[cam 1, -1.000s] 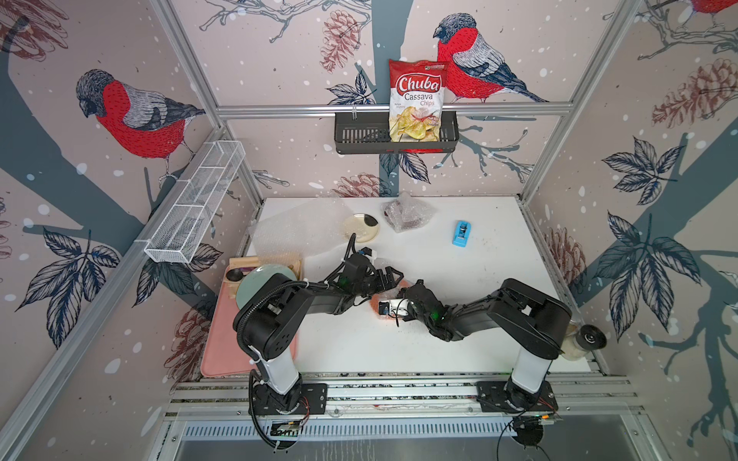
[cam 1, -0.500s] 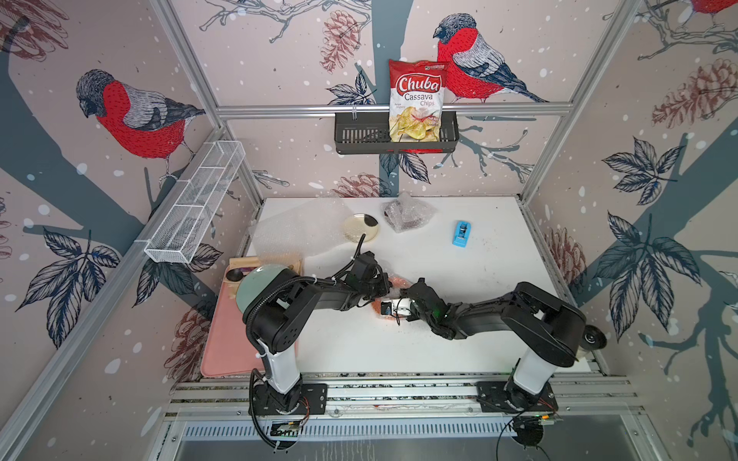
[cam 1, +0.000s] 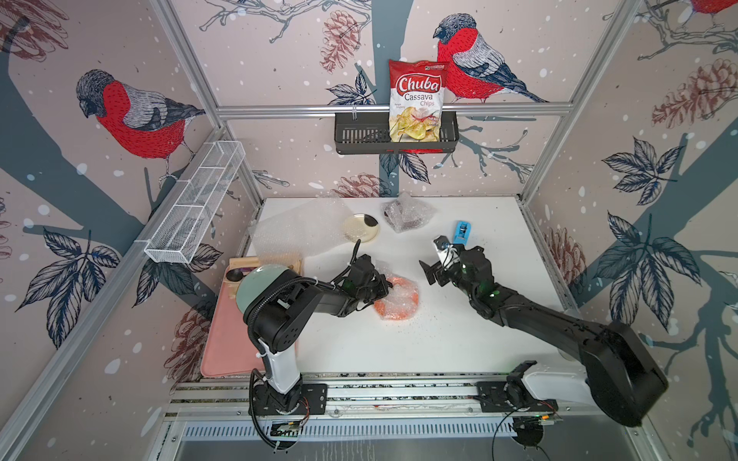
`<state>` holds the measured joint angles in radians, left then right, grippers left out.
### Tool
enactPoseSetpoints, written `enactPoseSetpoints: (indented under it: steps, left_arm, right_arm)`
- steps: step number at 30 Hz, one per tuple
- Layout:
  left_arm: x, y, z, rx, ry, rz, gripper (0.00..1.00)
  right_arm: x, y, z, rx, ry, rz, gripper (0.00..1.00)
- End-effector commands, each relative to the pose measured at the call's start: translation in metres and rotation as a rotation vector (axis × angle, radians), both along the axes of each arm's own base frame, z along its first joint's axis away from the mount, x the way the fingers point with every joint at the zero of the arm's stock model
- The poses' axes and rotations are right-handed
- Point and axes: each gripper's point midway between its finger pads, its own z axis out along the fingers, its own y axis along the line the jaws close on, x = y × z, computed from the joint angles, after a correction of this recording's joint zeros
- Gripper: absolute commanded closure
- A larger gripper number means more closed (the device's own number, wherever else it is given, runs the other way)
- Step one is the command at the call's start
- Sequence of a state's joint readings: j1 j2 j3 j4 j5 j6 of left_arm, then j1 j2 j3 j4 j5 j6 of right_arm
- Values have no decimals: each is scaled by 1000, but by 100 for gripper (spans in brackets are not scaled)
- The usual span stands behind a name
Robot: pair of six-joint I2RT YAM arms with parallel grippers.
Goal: Wrap dinner plates in bubble wrap
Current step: Wrap the plate in the bubble wrap.
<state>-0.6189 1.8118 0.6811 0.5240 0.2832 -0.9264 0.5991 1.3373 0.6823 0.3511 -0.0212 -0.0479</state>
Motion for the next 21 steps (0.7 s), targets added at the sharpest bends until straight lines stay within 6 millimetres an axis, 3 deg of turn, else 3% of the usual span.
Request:
enactPoseSetpoints:
  steps: [1, 2, 3, 4, 5, 7, 10, 14, 17, 20, 21]
  left_arm:
    - [-25, 25, -38, 121, 171, 59, 100]
    - [-24, 25, -38, 119, 164, 67, 100]
    - [-22, 25, -37, 114, 158, 71, 100]
    - [-22, 25, -37, 114, 155, 69, 100]
    - [-22, 24, -38, 115, 153, 65, 100]
    - [-21, 23, -40, 114, 151, 60, 100]
    - [-21, 22, -42, 111, 152, 51, 100]
    - [-21, 21, -44, 121, 149, 40, 100]
    - [-19, 23, -45, 136, 146, 37, 100]
    - [-13, 25, -38, 171, 124, -4, 100]
    - [-10, 28, -31, 184, 113, -22, 95]
  right_arm:
    - [-18, 38, -23, 240, 400, 43, 3]
    - [-15, 47, -26, 256, 431, 38, 12]
    - [-10, 50, -31, 282, 454, -10, 32]
    - [-6, 51, -36, 294, 468, -52, 46]
    - [-5, 56, -44, 307, 505, -58, 82]
    - [-6, 64, -61, 281, 583, -72, 100]
    - [-23, 84, -86, 207, 696, 8, 100]
    - [-47, 91, -118, 144, 775, 63, 100]
    - [-64, 75, -158, 82, 869, -4, 100]
    - [-95, 64, -198, 12, 999, -7, 100]
    - [-104, 59, -211, -30, 1025, -25, 100]
